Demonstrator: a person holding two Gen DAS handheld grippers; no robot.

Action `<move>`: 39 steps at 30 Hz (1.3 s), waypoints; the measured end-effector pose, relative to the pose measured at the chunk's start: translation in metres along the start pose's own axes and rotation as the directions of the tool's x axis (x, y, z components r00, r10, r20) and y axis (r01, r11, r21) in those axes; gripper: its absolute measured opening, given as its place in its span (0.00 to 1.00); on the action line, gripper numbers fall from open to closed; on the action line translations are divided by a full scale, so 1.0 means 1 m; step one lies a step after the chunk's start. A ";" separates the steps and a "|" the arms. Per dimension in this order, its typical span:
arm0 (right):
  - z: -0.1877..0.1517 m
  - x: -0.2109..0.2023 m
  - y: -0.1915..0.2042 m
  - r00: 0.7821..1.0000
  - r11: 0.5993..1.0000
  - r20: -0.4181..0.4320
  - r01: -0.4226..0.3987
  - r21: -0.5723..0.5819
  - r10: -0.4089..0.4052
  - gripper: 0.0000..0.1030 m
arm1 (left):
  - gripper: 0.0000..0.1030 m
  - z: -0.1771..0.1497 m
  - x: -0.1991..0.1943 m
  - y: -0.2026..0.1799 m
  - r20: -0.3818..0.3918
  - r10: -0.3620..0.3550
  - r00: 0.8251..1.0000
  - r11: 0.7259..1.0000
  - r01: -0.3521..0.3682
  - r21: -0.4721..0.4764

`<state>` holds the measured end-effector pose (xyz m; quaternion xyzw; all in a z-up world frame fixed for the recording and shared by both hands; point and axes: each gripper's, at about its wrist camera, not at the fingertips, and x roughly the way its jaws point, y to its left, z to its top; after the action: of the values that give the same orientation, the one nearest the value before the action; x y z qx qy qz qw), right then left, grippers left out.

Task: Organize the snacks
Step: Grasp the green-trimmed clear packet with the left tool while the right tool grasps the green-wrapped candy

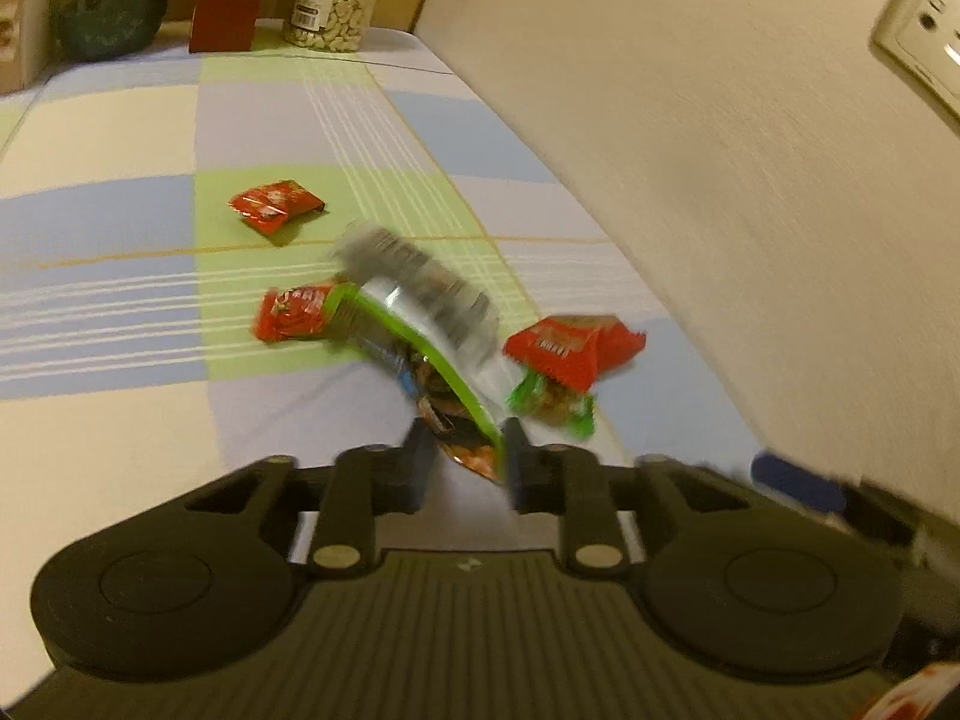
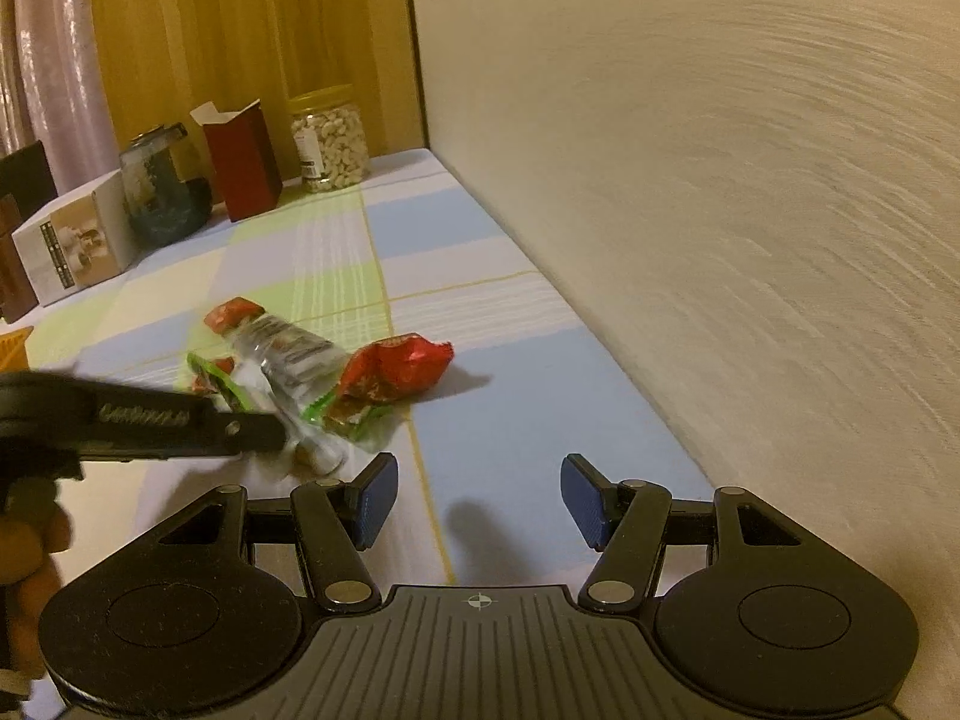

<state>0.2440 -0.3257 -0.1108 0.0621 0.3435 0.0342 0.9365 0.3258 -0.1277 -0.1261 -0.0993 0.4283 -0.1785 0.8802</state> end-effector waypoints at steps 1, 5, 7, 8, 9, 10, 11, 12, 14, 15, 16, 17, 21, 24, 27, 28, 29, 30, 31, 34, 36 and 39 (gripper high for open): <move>0.000 0.001 0.002 1.000 1.000 -0.001 -0.005 -0.002 0.005 0.59 | 0.13 -0.002 -0.005 0.003 -0.012 0.011 1.000 1.000 -0.010 0.026; 0.002 0.004 0.012 1.000 1.000 0.001 -0.029 -0.013 0.029 0.59 | 0.13 -0.009 -0.020 0.021 -0.020 0.057 0.998 0.997 -0.056 0.061; 0.003 0.006 0.018 0.999 0.999 0.006 -0.042 -0.017 0.042 0.59 | 0.12 -0.011 -0.025 0.030 -0.011 0.070 0.998 0.996 -0.069 0.058; 0.004 0.007 0.021 0.999 0.998 0.008 -0.051 -0.024 0.051 0.59 | 0.12 -0.011 -0.027 0.033 -0.008 0.067 0.998 0.997 -0.067 0.048; 0.005 0.008 0.023 0.998 0.998 0.009 -0.056 -0.028 0.056 0.59 | 0.12 -0.010 -0.029 0.036 -0.004 0.065 0.998 0.997 -0.065 0.038; 0.006 0.008 0.025 0.998 0.998 0.010 -0.060 -0.030 0.060 0.59 | 0.12 -0.011 -0.031 0.037 0.006 0.068 0.998 0.997 -0.068 0.030; 0.007 0.009 0.027 0.998 0.998 0.011 -0.061 -0.030 0.062 0.59 | 0.13 -0.011 -0.033 0.036 0.019 0.068 0.998 0.997 -0.068 0.024; 0.008 0.010 0.027 0.998 0.998 0.012 -0.062 -0.029 0.063 0.59 | 0.17 -0.011 -0.034 0.035 0.032 0.069 0.997 0.998 -0.069 0.013; 0.009 0.010 0.028 0.998 0.998 0.014 -0.061 -0.027 0.061 0.59 | 0.33 -0.009 -0.034 0.032 0.053 0.068 0.996 0.998 -0.068 -0.012; 0.009 0.011 0.027 0.998 0.998 0.015 -0.058 -0.025 0.059 0.59 | 0.41 -0.007 -0.034 0.031 0.064 0.065 0.996 0.998 -0.064 -0.023; 0.009 0.011 0.026 0.998 0.998 0.015 -0.055 -0.023 0.056 0.59 | 0.47 -0.005 -0.032 0.028 0.074 0.063 0.995 0.998 -0.061 -0.032; 0.009 0.011 0.024 0.999 0.998 0.016 -0.052 -0.020 0.052 0.59 | 0.50 -0.003 -0.028 0.025 0.079 0.067 0.995 0.997 -0.064 -0.039; 0.007 0.010 0.017 0.999 0.999 0.012 -0.034 -0.011 0.034 0.59 | 0.51 0.002 -0.011 0.007 0.078 0.104 0.992 0.994 -0.105 0.008; 0.005 0.010 0.012 1.000 1.000 0.008 -0.023 -0.009 0.023 0.59 | 0.51 0.002 0.001 -0.001 0.074 0.120 0.990 0.991 -0.124 0.047; 0.004 0.012 0.010 1.000 1.000 0.005 -0.025 -0.007 0.025 0.59 | 0.44 -0.001 0.008 -0.004 0.058 0.134 0.989 0.985 -0.140 0.100; 0.004 0.013 0.010 1.000 1.000 0.007 -0.028 -0.008 0.029 0.59 | 0.39 -0.003 0.007 -0.003 0.061 0.134 0.989 0.983 -0.141 0.117; 0.004 0.014 0.010 0.999 0.999 0.010 -0.035 -0.009 0.035 0.59 | 0.34 -0.004 0.005 -0.002 0.056 0.136 0.989 0.981 -0.142 0.131; 0.005 0.015 0.011 0.999 0.999 0.014 -0.048 -0.011 0.048 0.59 | 0.26 -0.005 0.003 0.000 0.051 0.138 0.989 0.979 -0.144 0.142; 0.005 0.016 0.013 0.998 0.998 0.016 -0.060 -0.012 0.060 0.59 | 0.25 -0.005 -0.001 0.002 0.048 0.141 0.989 0.977 -0.147 0.157; 0.006 0.024 0.022 0.995 0.994 0.020 -0.102 -0.030 0.103 0.59 | 0.20 -0.009 -0.013 0.010 0.048 0.148 0.988 0.965 -0.155 0.209; 0.007 0.032 0.029 0.992 0.991 0.018 -0.125 -0.052 0.126 0.59 | 0.20 -0.011 -0.022 0.018 0.042 0.152 0.988 0.961 -0.157 0.227; 0.010 0.045 0.037 0.990 0.987 0.008 -0.138 -0.085 0.139 0.59 | 0.20 -0.015 -0.033 0.030 0.037 0.153 0.987 0.960 -0.158 0.230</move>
<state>0.2839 -0.2851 -0.1274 0.0467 0.3300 0.1130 0.9360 0.3018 -0.0870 -0.1213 0.0364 0.4028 -0.1566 0.9010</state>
